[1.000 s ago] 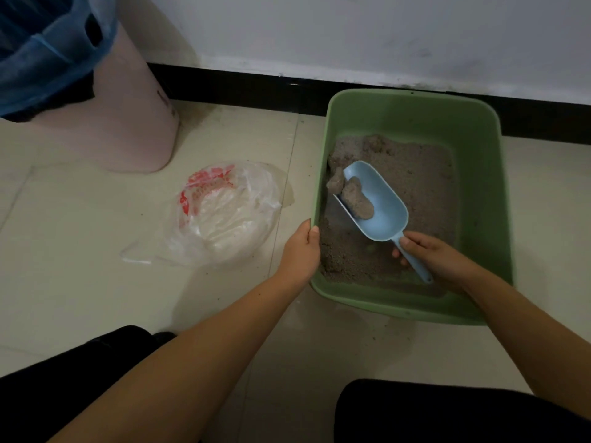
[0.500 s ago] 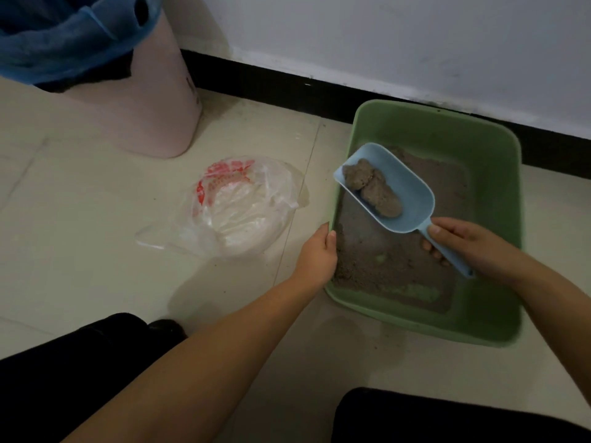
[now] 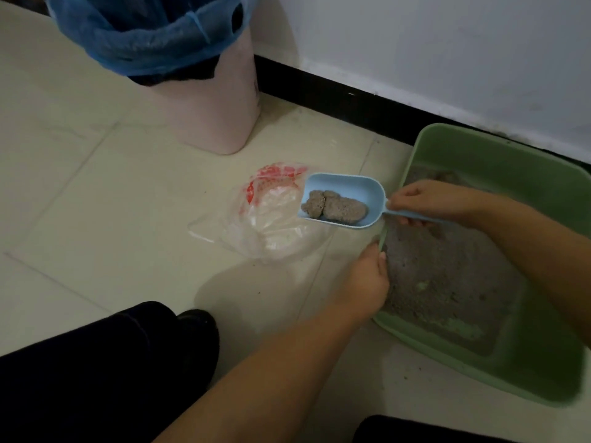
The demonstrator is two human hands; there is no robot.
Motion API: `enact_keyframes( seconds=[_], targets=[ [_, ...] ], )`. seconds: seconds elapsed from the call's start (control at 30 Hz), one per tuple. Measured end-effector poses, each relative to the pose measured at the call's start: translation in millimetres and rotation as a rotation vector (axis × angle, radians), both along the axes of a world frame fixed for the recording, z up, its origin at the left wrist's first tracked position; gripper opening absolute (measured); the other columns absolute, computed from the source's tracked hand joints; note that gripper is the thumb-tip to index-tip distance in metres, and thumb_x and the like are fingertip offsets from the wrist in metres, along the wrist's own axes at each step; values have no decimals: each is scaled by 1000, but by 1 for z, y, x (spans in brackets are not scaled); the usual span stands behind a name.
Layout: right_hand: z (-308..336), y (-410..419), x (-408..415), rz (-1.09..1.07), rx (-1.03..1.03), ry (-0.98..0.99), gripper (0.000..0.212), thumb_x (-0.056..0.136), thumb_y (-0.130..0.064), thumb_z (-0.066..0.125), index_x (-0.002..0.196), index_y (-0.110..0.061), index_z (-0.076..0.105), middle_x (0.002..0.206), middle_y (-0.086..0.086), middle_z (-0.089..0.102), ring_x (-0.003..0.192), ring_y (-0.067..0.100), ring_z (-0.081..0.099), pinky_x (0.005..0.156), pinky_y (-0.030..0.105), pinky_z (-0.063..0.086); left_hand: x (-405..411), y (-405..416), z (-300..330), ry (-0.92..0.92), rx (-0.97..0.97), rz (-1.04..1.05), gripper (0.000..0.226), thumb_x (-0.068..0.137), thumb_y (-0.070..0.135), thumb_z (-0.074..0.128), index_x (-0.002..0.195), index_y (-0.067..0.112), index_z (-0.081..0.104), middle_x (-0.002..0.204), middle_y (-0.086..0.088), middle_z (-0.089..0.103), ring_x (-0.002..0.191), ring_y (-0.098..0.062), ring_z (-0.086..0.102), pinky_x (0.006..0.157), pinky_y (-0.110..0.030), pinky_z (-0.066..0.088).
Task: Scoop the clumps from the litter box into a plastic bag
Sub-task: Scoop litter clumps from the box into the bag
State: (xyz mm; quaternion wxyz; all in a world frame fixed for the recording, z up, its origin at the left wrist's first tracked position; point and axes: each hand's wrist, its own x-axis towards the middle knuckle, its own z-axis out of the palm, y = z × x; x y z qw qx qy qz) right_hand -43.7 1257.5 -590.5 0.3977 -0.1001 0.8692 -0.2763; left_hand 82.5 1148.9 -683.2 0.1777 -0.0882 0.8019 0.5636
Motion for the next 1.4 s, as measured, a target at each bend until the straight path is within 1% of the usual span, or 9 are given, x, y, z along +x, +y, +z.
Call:
enact_keyframes(
  seconds=[0.23, 0.43, 0.67, 0.8, 0.97, 1.07, 1.17, 1.27, 1.4],
  targets=[
    [-2, -66, -25, 217, 316, 20, 35, 91, -25, 49, 62, -11, 61, 58, 0, 61, 49, 16, 46, 53, 25, 40, 1, -1, 4, 18, -34, -1, 24, 102, 20, 30, 101, 3, 47, 67, 4, 37, 60, -14, 39, 49, -17, 25],
    [-1, -104, -21, 306, 352, 45, 30, 86, -21, 49, 75, -1, 69, 69, 9, 67, 55, 21, 50, 54, 26, 42, -1, -1, 8, -17, -48, -23, 20, 102, 20, 30, 97, 6, 43, 74, -3, 39, 70, -20, 39, 58, -30, 25],
    [22, -133, 2, 500, 469, 398, 21, 93, -20, 48, 75, -9, 48, 70, 0, 47, 78, 21, 50, 70, 31, 38, 0, -1, 11, -46, -31, -21, 30, 103, 23, 28, 108, -1, 46, 84, -14, 47, 76, -24, 45, 62, -32, 30],
    [34, -132, 24, 544, 497, 532, 34, 96, -19, 42, 64, -10, 35, 63, -1, 30, 68, 19, 40, 60, 28, 35, 1, -3, 18, -75, -10, -25, 34, 102, 16, 28, 121, -6, 46, 103, -26, 53, 95, -36, 51, 74, -35, 37],
    [15, -126, 36, 594, 619, 661, 37, 88, 2, 45, 61, -15, 27, 60, -3, 29, 54, 13, 34, 44, 24, 17, -1, -4, 22, -160, -63, -55, 42, 100, 5, 31, 59, 16, 29, 60, -2, 31, 54, -11, 30, 50, -27, 24],
    [5, -119, 32, 570, 641, 696, 32, 89, 2, 46, 63, -13, 33, 66, -5, 38, 56, 14, 39, 44, 25, 17, 0, -3, 23, -156, -35, -45, 31, 102, 9, 28, 89, -9, 51, 86, -28, 51, 79, -36, 50, 61, -32, 31],
    [3, -112, 23, 478, 590, 750, 11, 92, -5, 47, 88, -10, 55, 73, -2, 44, 70, 20, 49, 45, 24, 17, 0, -4, 22, -116, -14, -44, 39, 103, 20, 26, 135, 0, 37, 126, -25, 51, 116, -39, 47, 89, -39, 40],
    [10, -95, 11, 267, 392, 705, 16, 96, -20, 43, 90, -12, 56, 75, 4, 51, 71, 22, 47, 48, 25, 25, -2, -3, 17, -93, -40, -58, 40, 103, 25, 25, 136, 5, 36, 128, -20, 51, 118, -34, 48, 93, -36, 38],
    [34, -41, 14, -174, -129, 233, 32, 98, -34, 41, 89, -14, 65, 74, -1, 62, 61, 15, 51, 57, 26, 40, -3, -2, 11, -82, -62, -47, 38, 103, 24, 26, 131, 2, 41, 123, -22, 54, 114, -36, 51, 91, -36, 39]
  ],
)
